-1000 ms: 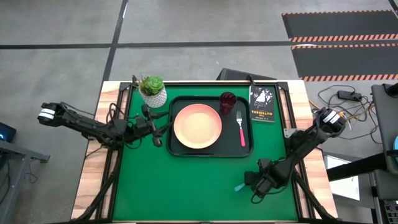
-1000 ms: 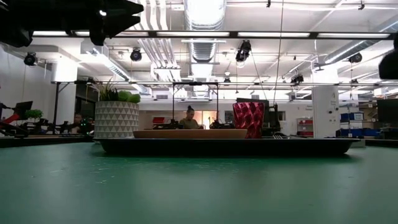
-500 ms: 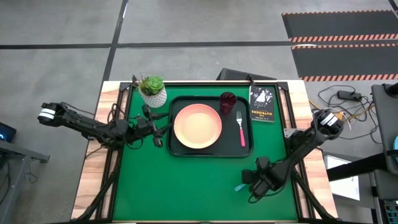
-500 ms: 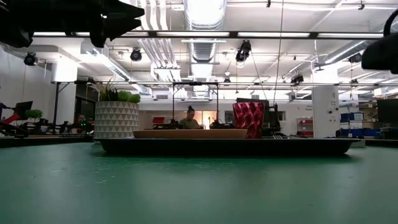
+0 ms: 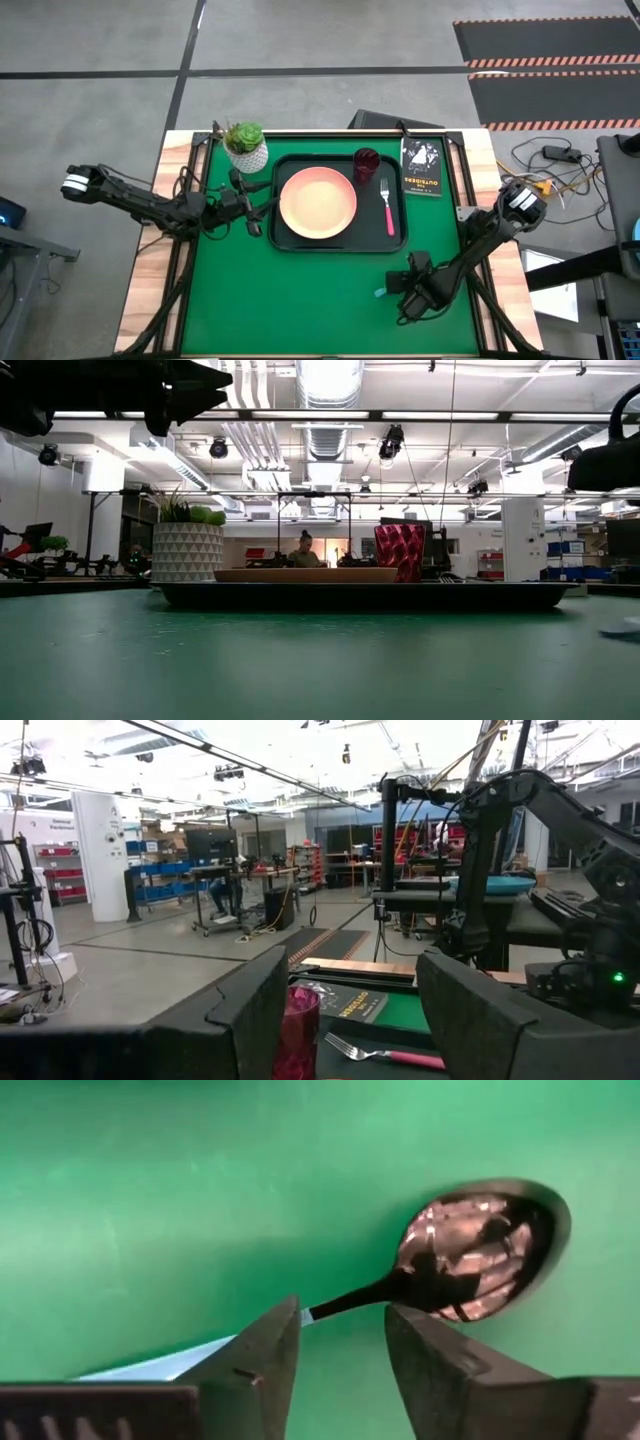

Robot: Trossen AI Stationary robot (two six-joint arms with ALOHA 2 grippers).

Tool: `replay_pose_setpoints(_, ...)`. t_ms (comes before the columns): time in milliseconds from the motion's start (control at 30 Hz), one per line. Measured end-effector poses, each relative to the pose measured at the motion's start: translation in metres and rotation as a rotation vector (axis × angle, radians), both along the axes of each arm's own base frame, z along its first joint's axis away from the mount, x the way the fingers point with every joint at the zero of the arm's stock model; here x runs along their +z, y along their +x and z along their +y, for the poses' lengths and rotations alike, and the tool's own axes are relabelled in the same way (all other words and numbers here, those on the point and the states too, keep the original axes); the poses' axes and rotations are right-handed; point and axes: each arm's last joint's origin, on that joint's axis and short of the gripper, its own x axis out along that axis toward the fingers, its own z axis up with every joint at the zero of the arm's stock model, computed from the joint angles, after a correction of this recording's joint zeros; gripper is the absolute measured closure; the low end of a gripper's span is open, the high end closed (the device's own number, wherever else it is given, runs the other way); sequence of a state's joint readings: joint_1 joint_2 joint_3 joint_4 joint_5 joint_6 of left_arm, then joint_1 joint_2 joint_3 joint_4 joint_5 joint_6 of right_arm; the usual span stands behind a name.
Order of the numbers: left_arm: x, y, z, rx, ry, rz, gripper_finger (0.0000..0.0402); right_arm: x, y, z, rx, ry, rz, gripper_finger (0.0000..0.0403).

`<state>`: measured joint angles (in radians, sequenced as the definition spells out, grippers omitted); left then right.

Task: Pick and place plate/cup/fork/spoon on tray
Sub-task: Put the blue spoon on the dark green serving tray to the right of the orange plate

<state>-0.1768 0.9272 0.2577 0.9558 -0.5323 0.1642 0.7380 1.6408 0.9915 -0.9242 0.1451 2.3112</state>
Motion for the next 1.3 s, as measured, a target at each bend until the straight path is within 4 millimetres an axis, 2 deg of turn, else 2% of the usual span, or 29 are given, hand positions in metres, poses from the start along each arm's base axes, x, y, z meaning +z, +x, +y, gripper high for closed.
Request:
replay_pose_setpoints(167, 0.0, 0.0, 0.0, 0.0, 0.0, -0.001, 0.02, -0.003, -0.003, -0.006, 0.017, -0.106, 0.003, 0.0227)
replay_pose_setpoints(300, 0.0, 0.0, 0.0, 0.0, 0.0, -0.003, 0.02, -0.005, 0.0, -0.01, 0.01, -0.141, -0.013, 0.0223)
replay_pose_setpoints(467, 0.0, 0.0, 0.0, 0.002, 0.0, -0.001, 0.02, -0.02, 0.003, -0.014, 0.004, -0.218, -0.002, 0.0243)
replay_pose_setpoints(700, 0.0, 0.0, 0.0, 0.002, 0.0, 0.003, 0.02, -0.016, -0.002, -0.015, 0.086, -0.22, 0.043, 0.0299)
replay_pose_setpoints(900, 0.0, 0.0, 0.0, 0.003, 0.0, 0.003, 0.02, 0.006, -0.012, -0.017, 0.262, -0.056, 0.165, 0.0365)
replay_pose_setpoints(1033, 0.0, 0.0, 0.0, 0.003, -0.001, -0.003, 0.02, 0.03, -0.015, -0.02, 0.379, 0.071, 0.138, 0.038)
replay_pose_setpoints(1100, 0.002, 0.0, 0.0, 0.004, 0.001, -0.007, 0.02, 0.045, -0.018, -0.029, 0.422, 0.133, 0.114, 0.037)
replay_pose_setpoints(1200, 0.005, 0.001, 0.0, 0.015, 0.022, -0.008, 0.02, 0.066, -0.018, -0.052, 0.48, 0.167, 0.047, 0.0334)
replay_pose_setpoints(1300, 0.01, 0.002, 0.0, 0.021, 0.023, -0.024, 0.02, 0.075, -0.014, -0.08, 0.642, 0.089, 0.002, 0.0287)
